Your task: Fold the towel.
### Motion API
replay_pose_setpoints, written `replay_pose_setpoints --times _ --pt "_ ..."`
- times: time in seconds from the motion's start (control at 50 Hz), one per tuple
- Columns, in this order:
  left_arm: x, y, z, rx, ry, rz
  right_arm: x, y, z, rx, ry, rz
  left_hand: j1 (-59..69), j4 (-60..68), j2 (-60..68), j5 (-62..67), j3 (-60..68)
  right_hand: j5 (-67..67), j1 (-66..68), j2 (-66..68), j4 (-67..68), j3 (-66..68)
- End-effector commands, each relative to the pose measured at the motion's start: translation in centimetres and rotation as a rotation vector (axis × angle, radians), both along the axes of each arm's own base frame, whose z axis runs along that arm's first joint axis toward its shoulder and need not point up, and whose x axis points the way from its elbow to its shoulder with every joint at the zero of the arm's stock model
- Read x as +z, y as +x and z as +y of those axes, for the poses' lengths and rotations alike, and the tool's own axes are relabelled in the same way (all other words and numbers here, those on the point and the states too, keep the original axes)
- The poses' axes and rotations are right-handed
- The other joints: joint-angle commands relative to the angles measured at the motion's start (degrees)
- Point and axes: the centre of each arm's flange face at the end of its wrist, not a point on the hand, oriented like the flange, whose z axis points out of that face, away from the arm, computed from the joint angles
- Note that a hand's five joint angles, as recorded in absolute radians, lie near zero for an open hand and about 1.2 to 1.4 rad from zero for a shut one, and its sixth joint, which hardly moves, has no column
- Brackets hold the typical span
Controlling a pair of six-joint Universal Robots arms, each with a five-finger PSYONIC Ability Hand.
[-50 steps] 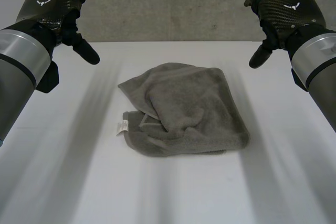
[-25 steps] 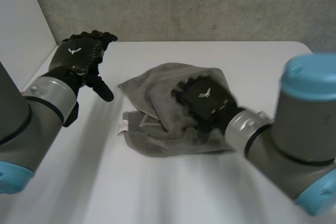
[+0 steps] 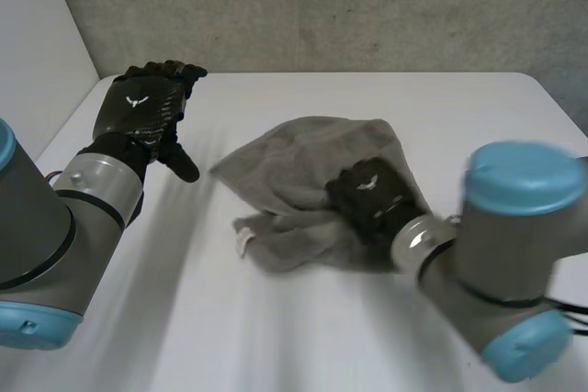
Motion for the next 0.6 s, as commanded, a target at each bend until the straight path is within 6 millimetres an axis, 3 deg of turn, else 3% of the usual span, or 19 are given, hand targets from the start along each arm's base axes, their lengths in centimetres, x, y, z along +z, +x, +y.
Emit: replay_pose_setpoints --times 0.02,0.04,0.08,0.18,0.24,0.28,0.3,0.32,0.34,0.36,0.4,0.44,0.52,0.6 --pt "-0.2 0.0 0.1 -0.003 0.006 -0.003 1.9 -4.3 0.8 0.043 0.048 0.147 1.5 1.6 1.6 0.8 1.6 5.8 5.4 6.3 3.6 4.3" --pt "-0.2 0.0 0.1 -0.003 0.006 -0.003 1.9 -4.4 0.8 0.043 0.048 0.147 1.5 1.6 1.6 0.8 1.6 5.8 5.4 6.3 3.6 4.3" --pt "-0.3 0.0 0.1 -0.003 0.010 -0.005 2.1 -7.2 0.0 0.026 0.090 0.245 1.5 1.6 1.6 0.8 1.6 5.8 5.4 6.3 3.6 4.3" --pt "-1.6 -0.4 0.2 -0.017 0.040 -0.028 3.5 -9.4 -1.1 0.039 0.029 0.291 1.9 1.9 1.9 1.2 1.9 5.8 5.4 6.3 3.6 4.3" --pt "-2.0 -0.8 0.3 -0.034 0.049 -0.035 4.1 -9.3 -1.1 0.080 0.002 0.257 1.9 1.9 1.9 1.2 1.9 5.8 5.4 6.3 3.6 4.3" --pt "-3.2 -2.4 1.0 -0.109 0.074 -0.050 4.1 -9.1 -1.0 0.096 0.008 0.238 2.4 2.4 2.4 1.7 2.5 3.2 2.8 3.7 1.0 1.7" --pt "-3.2 -2.4 1.0 -0.109 0.074 -0.050 4.2 -9.1 -1.0 0.097 0.016 0.219 2.4 2.4 2.4 1.7 2.5 -12.1 -12.6 -11.7 -14.3 -13.7" --pt "-3.8 -3.3 1.4 -0.152 0.080 -0.053 4.2 -9.1 -1.0 0.097 0.016 0.219 2.5 2.6 2.6 1.8 2.6 -12.3 -12.7 -11.8 -14.5 -13.8" --pt "-4.3 -4.2 1.8 -0.190 0.082 -0.056 4.1 -9.1 -1.2 0.088 0.025 0.202 2.9 2.9 2.9 2.2 3.0 -25.6 -26.1 -25.2 -27.8 -27.1" --pt "-4.4 -4.2 1.8 -0.191 0.082 -0.056 4.1 -9.1 -1.2 0.088 0.025 0.202 2.9 2.9 2.9 2.2 3.0 -25.8 -26.2 -25.3 -27.9 -27.3" --pt "-5.0 -4.9 2.1 -0.218 0.089 -0.062 4.4 -8.9 -1.2 0.067 0.031 0.151 3.1 3.1 3.1 2.3 3.1 -49.9 -50.3 -49.4 -52.0 -51.4" --pt "-6.2 -5.9 2.7 -0.254 0.095 -0.085 4.3 -8.8 -1.1 0.058 0.039 0.121 3.1 3.1 3.1 2.3 3.1 -57.0 -57.4 -56.5 -59.2 -58.5" --pt "-7.2 -6.4 2.8 -0.271 0.087 -0.128 4.0 -8.9 -0.9 0.034 0.058 0.068 2.9 2.9 2.9 2.2 3.0 -57.7 -58.1 -57.3 -59.9 -59.2" --pt "-8.1 -7.1 2.9 -0.292 0.061 -0.196 3.1 -8.2 1.0 0.061 0.078 0.034 2.9 2.9 2.9 2.2 3.0 -57.0 -57.5 -56.6 -59.2 -58.6"
